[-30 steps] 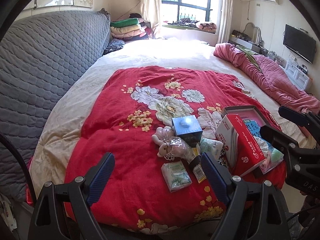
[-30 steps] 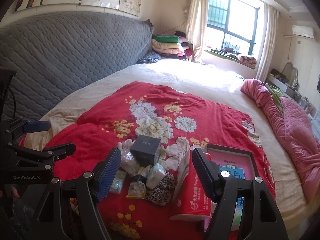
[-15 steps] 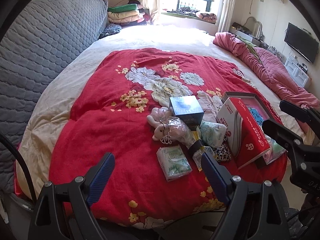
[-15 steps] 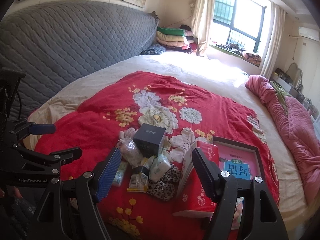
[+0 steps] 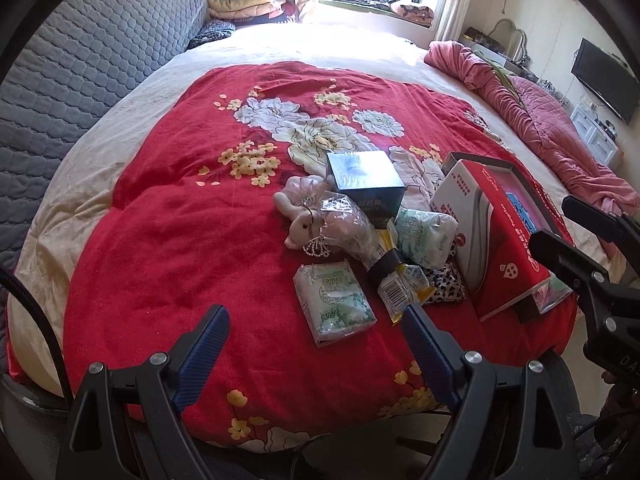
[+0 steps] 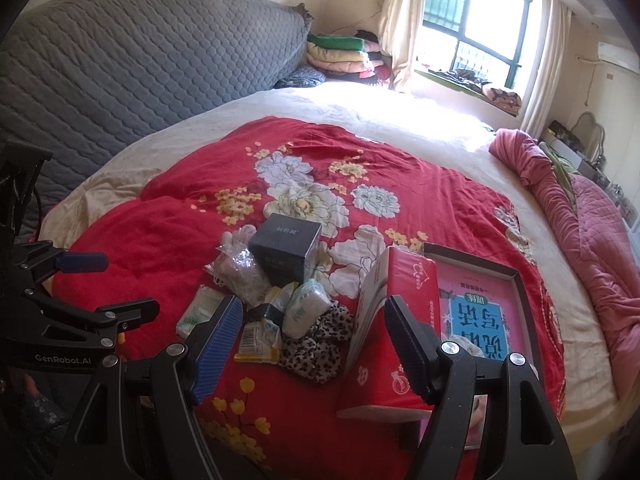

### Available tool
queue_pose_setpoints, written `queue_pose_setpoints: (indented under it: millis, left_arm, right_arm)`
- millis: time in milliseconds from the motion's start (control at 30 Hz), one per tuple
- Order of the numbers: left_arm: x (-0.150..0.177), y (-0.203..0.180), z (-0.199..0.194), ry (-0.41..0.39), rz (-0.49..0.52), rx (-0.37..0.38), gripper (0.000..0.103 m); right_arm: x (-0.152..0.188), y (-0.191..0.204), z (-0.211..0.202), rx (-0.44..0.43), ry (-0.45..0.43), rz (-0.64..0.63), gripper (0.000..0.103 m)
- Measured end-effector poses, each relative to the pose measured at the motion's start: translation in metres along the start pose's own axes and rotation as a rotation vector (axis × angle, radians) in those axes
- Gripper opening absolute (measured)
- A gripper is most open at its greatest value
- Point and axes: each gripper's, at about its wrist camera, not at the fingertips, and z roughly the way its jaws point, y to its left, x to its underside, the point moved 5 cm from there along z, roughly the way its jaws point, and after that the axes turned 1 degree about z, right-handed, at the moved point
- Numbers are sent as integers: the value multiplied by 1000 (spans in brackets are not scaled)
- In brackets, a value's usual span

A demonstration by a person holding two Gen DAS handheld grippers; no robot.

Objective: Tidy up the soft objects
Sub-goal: 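Grasp the wrapped white pack with the right gripper while the left grasps another wrapped pack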

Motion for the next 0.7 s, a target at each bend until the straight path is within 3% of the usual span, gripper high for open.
queue_pose_setpoints:
  millis: [700]
  left_arm:
    - [3,-6,67,121,-86,59,87]
  right_arm:
    - [8,-4,69,-4,113,-8,75]
